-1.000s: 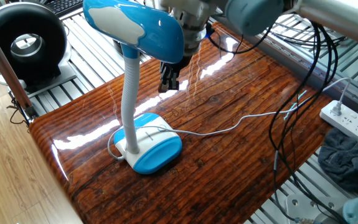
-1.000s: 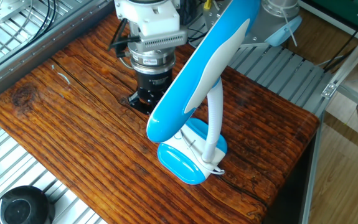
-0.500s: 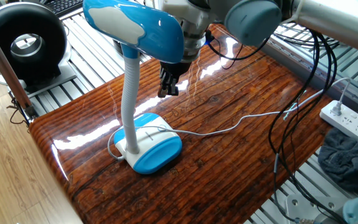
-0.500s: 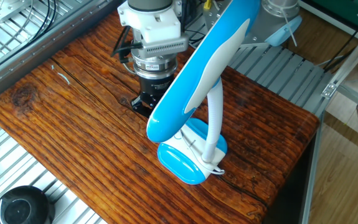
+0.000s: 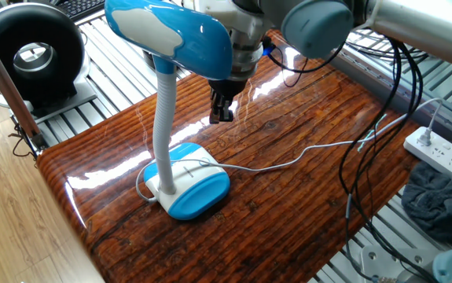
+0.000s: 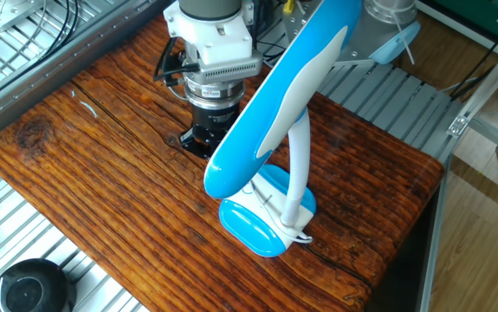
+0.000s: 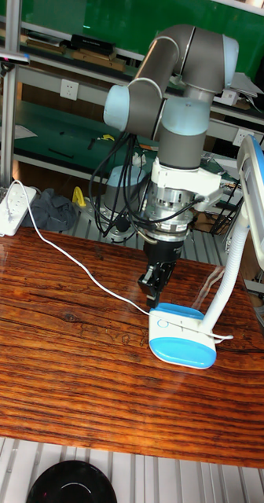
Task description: Turn on the desk lamp by pressing the button
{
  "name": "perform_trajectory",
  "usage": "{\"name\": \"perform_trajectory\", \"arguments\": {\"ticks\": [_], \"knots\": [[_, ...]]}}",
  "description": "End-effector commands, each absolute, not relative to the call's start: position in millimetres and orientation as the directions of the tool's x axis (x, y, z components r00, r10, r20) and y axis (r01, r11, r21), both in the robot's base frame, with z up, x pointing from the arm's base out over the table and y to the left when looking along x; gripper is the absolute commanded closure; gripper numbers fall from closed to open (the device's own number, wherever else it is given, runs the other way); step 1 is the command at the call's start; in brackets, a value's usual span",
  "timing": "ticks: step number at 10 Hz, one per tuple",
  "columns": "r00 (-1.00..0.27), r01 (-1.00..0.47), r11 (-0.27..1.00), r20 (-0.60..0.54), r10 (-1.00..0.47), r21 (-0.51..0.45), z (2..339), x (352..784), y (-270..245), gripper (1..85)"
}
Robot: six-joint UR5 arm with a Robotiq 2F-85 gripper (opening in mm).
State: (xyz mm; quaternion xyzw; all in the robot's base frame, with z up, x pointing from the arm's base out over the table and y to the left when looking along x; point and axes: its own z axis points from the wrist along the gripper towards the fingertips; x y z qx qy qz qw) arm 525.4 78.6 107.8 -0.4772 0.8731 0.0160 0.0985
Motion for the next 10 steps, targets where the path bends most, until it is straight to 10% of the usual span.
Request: {"name": "perform_trajectory", "arguments": {"ticks": [1,10], "knots": [[-0.541,-0.826,0.561,-0.200,-0.817,-0.052,119.2,527.8,84.7,84.7],[-0.573,-0.806,0.591,-0.200,-0.795,-0.035,134.9,537.4,97.0,84.7]]}}
